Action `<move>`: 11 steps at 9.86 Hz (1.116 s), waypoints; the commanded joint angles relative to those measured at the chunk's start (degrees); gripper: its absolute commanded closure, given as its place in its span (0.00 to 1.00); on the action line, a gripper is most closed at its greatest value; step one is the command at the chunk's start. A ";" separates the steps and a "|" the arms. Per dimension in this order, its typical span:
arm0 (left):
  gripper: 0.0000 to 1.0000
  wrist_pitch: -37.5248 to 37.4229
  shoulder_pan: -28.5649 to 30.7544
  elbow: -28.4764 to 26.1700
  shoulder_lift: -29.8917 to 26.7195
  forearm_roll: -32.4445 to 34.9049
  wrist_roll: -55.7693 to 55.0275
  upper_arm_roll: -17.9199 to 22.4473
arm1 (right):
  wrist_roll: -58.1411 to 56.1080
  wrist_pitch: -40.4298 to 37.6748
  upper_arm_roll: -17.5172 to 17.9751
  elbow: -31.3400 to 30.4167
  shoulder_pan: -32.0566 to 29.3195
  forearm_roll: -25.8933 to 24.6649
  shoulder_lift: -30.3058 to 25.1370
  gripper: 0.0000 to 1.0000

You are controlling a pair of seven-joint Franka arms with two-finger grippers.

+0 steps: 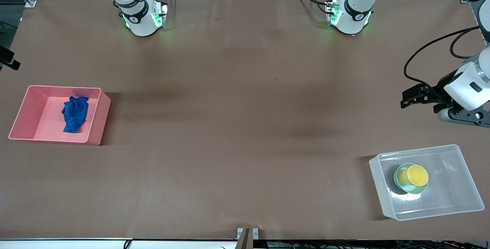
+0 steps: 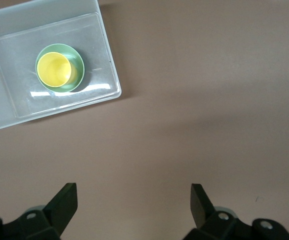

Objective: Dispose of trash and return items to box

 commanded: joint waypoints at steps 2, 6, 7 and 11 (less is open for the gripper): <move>0.00 0.65 0.49 0.88 -0.92 0.03 -0.03 0.21 | -0.02 -0.24 0.25 -1.10 -0.47 0.56 -1.30 0.00; 0.00 -5.12 -2.82 1.08 -4.42 -0.14 -1.16 2.30 | -0.02 -0.24 0.25 -1.10 -0.47 0.56 -1.30 0.00; 0.00 -6.10 -7.02 0.90 -5.30 -0.14 -1.26 7.28 | -0.02 -0.24 0.25 -1.10 -0.47 0.56 -1.30 0.00; 0.00 -6.38 -18.32 -2.26 -7.95 -0.76 -1.52 18.93 | -0.02 -0.24 0.25 -1.10 -0.47 0.56 -1.30 0.00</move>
